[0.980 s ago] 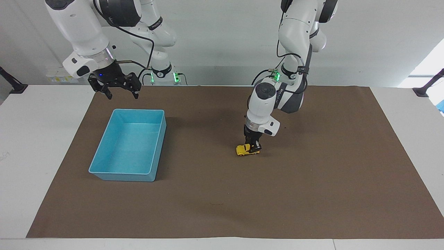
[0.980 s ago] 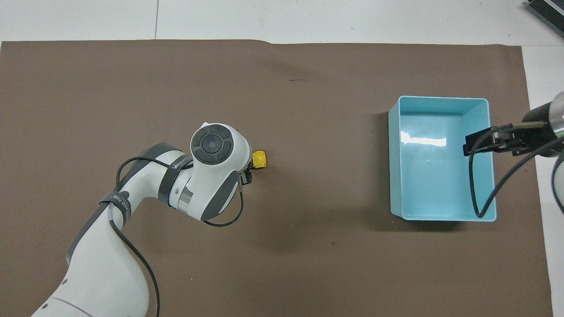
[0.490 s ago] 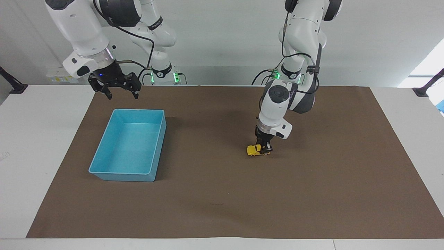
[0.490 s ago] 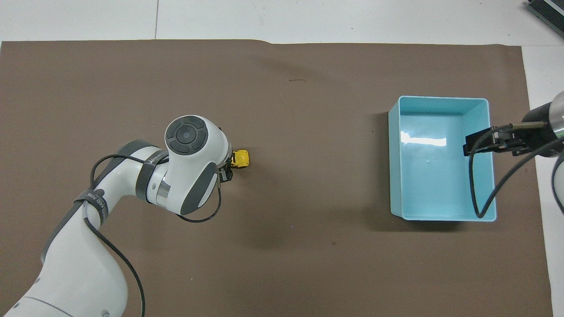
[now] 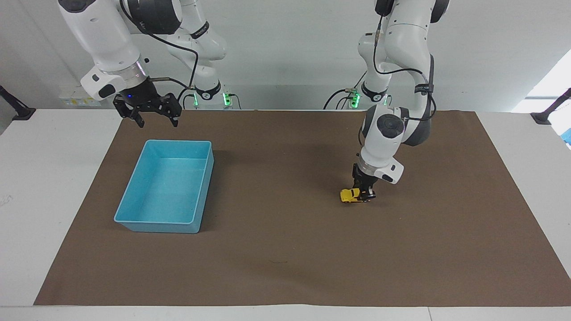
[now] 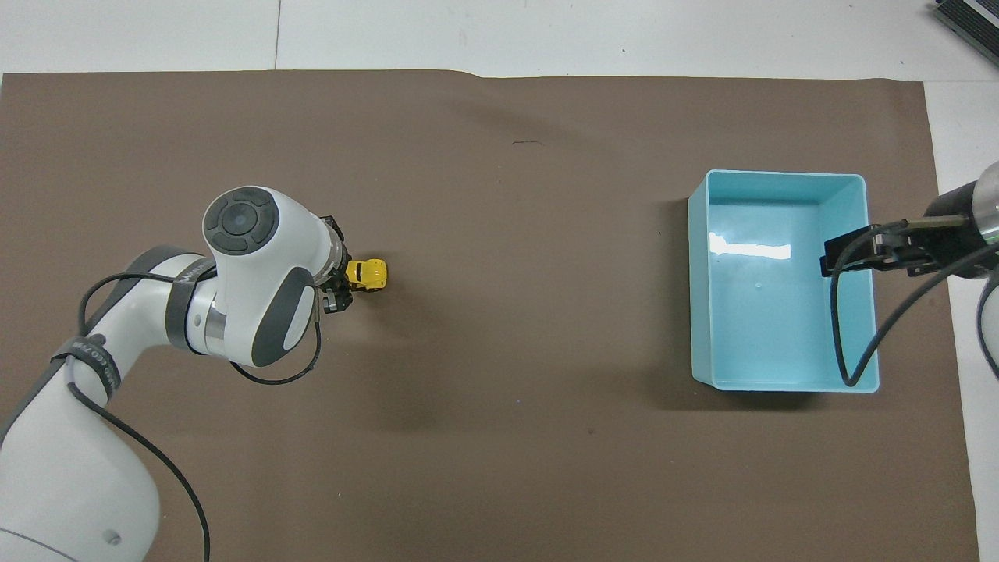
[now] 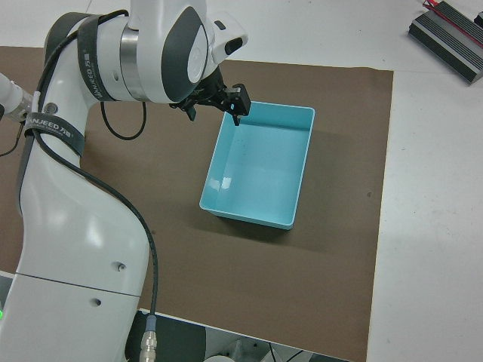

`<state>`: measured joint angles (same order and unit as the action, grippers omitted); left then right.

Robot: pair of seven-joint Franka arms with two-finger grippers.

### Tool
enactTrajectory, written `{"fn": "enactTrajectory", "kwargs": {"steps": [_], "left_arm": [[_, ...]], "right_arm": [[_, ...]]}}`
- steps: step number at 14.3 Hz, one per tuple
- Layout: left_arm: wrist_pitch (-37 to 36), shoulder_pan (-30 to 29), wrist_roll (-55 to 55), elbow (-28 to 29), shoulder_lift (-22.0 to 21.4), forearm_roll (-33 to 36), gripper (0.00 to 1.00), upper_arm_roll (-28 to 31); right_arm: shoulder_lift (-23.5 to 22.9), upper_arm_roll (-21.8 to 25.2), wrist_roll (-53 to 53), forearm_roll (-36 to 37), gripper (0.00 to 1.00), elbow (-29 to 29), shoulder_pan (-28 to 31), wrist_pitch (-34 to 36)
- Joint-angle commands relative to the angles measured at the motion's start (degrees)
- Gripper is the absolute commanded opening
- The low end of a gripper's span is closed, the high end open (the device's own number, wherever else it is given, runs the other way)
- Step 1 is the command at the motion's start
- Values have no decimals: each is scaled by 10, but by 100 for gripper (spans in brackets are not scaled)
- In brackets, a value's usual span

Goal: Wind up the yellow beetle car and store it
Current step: 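Drag the car back toward the robot with the left gripper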

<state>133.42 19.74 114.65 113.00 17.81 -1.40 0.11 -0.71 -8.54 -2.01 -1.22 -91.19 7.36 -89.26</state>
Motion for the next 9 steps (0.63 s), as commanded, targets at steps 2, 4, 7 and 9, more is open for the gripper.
{"fn": "enactTrajectory", "kwargs": {"steps": [2,4,7,9], "left_arm": [[69,-44,-50,12,41,10,25,4],[76,-61,-72,13,42,10,25,4],[76,-81,-100,13,43,10,26,3],[76,-81,-100,13,43,10,30,3]], "right_arm": [[-2,-4,11,-4,100,1,8,-6],[-2,-4,11,-4,100,1,9,-6],[-2,-4,11,-4,100,1,9,-6],[-2,-4,11,-4,100,1,9,-6]]}}
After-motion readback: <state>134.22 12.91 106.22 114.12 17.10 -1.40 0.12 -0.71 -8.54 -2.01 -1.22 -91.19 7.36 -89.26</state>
